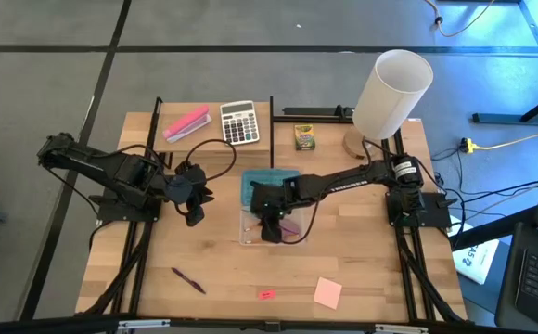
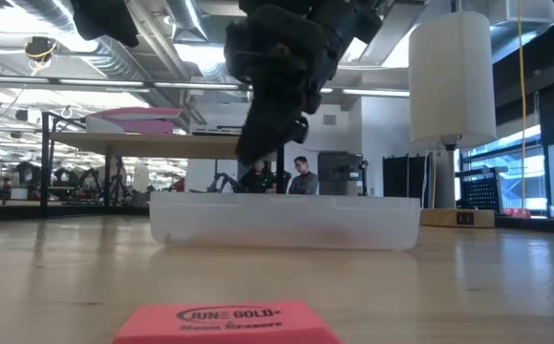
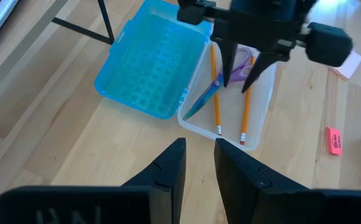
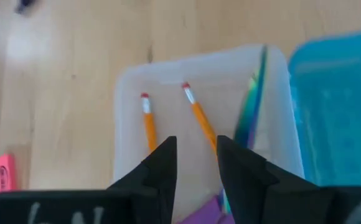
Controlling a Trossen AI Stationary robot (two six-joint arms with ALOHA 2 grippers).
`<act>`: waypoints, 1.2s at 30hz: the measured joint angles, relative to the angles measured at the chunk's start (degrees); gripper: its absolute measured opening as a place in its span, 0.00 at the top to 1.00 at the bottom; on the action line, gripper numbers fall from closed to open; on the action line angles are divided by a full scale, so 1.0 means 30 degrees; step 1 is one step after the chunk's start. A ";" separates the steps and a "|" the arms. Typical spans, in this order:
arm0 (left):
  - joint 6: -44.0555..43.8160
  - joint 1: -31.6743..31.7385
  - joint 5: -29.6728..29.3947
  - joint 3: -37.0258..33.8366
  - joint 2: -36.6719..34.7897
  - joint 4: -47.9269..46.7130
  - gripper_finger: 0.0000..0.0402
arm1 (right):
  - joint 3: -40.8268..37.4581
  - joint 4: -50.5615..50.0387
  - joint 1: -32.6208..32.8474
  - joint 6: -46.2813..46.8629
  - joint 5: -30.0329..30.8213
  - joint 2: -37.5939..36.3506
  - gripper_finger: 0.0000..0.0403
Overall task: Pack school essentials
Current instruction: Put the purple scissors into the blue supply box
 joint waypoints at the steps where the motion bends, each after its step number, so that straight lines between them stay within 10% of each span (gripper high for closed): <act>1: -0.0007 -0.0007 0.0000 0.0000 -0.0001 0.0004 0.81 | 0.0000 0.0247 0.0003 -0.0444 -0.0011 0.0000 0.71; 36: -0.0015 -0.0005 -0.0007 0.0007 0.0004 -0.0036 0.81 | -0.0015 0.2694 -0.0586 -0.3249 0.1565 0.1494 0.71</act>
